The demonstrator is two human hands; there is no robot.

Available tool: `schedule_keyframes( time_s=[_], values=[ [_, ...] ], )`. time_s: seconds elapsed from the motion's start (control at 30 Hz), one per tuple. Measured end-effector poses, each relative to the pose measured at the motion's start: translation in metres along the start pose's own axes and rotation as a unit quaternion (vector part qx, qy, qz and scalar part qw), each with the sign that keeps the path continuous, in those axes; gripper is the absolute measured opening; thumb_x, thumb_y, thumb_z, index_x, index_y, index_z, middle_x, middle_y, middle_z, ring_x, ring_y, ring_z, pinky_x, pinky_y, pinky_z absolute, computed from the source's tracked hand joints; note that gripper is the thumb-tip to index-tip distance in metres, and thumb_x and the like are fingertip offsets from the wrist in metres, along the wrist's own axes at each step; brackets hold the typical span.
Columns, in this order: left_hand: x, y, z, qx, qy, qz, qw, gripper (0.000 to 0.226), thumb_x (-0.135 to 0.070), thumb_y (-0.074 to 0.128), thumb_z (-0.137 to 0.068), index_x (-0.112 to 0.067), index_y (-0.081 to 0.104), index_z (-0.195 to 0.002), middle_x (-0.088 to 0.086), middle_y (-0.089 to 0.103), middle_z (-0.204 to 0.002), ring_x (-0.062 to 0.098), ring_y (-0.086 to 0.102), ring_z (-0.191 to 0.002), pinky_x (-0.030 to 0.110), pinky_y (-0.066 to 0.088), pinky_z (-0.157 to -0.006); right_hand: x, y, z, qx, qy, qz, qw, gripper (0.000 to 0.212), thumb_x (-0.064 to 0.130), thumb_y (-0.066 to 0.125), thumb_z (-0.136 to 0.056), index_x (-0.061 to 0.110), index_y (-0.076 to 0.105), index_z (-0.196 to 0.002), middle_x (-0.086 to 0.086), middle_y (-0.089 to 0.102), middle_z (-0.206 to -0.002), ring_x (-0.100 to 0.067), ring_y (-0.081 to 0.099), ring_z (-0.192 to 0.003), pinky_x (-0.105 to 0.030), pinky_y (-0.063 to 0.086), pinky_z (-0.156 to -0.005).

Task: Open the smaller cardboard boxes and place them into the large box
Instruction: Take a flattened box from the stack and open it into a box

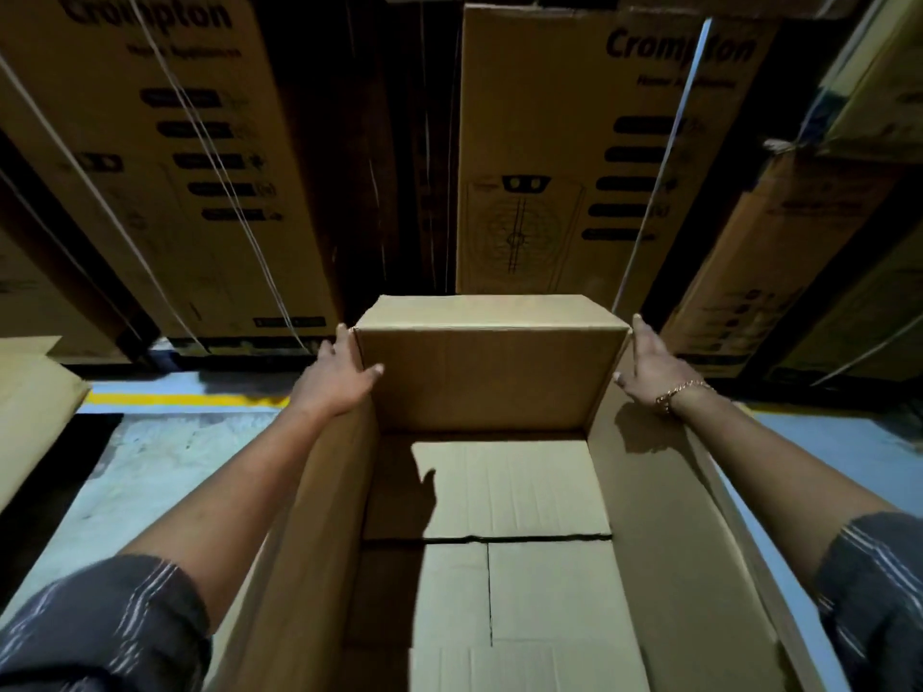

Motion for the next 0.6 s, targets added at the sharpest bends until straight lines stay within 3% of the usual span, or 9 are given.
schedule_keyframes(
  time_s=[0.1,0.3,0.47,0.6],
  values=[
    [0.022,0.007,0.055,0.005,0.002,-0.027,1.000,0.090,-0.052,0.052,-0.099,-0.019,-0.003,-0.162,0.012,0.013,-0.169,0.041,0.036,-0.145,0.052,0.039,-0.110,-0.019,0.002,0.050,0.016,0.001,0.020,1.000,0.094,0.037,0.059,-0.096,0.021,-0.009,-0.159,-0.009,0.017,-0.167,-0.038,0.043,-0.139,-0.045,0.042,-0.108],
    [0.073,0.025,0.202,0.009,-0.047,0.019,0.999,0.079,-0.050,0.052,-0.099,-0.027,0.008,-0.161,0.011,0.039,-0.160,0.038,0.051,-0.133,0.046,0.047,-0.101,-0.077,0.029,0.187,0.054,0.026,-0.031,0.998,0.071,0.042,0.054,-0.095,0.024,0.019,-0.154,-0.012,0.054,-0.144,-0.036,0.059,-0.119,-0.040,0.049,-0.092],
    [0.100,0.037,0.320,0.008,-0.099,0.048,0.994,0.068,-0.046,0.053,-0.100,-0.031,0.021,-0.158,0.011,0.050,-0.152,0.038,0.055,-0.129,0.042,0.047,-0.097,-0.104,0.049,0.300,0.066,0.034,-0.057,0.996,0.062,0.041,0.056,-0.094,0.027,0.027,-0.147,-0.007,0.059,-0.140,-0.035,0.061,-0.116,-0.038,0.047,-0.085],
    [0.123,0.045,0.382,0.039,-0.155,0.065,0.985,0.062,-0.042,0.056,-0.098,-0.033,0.030,-0.154,0.011,0.060,-0.141,0.037,0.060,-0.117,0.039,0.048,-0.089,-0.122,0.060,0.377,0.082,0.049,-0.044,0.994,0.068,0.041,0.053,-0.093,0.034,0.020,-0.151,-0.005,0.059,-0.139,-0.034,0.061,-0.115,-0.038,0.048,-0.086]
  ],
)
Point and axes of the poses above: each hand's wrist, its own z-axis away from the middle knuckle, its own y-axis out of the palm, x = y × z, the point moved 5 cm from there along -z, towards the middle knuckle
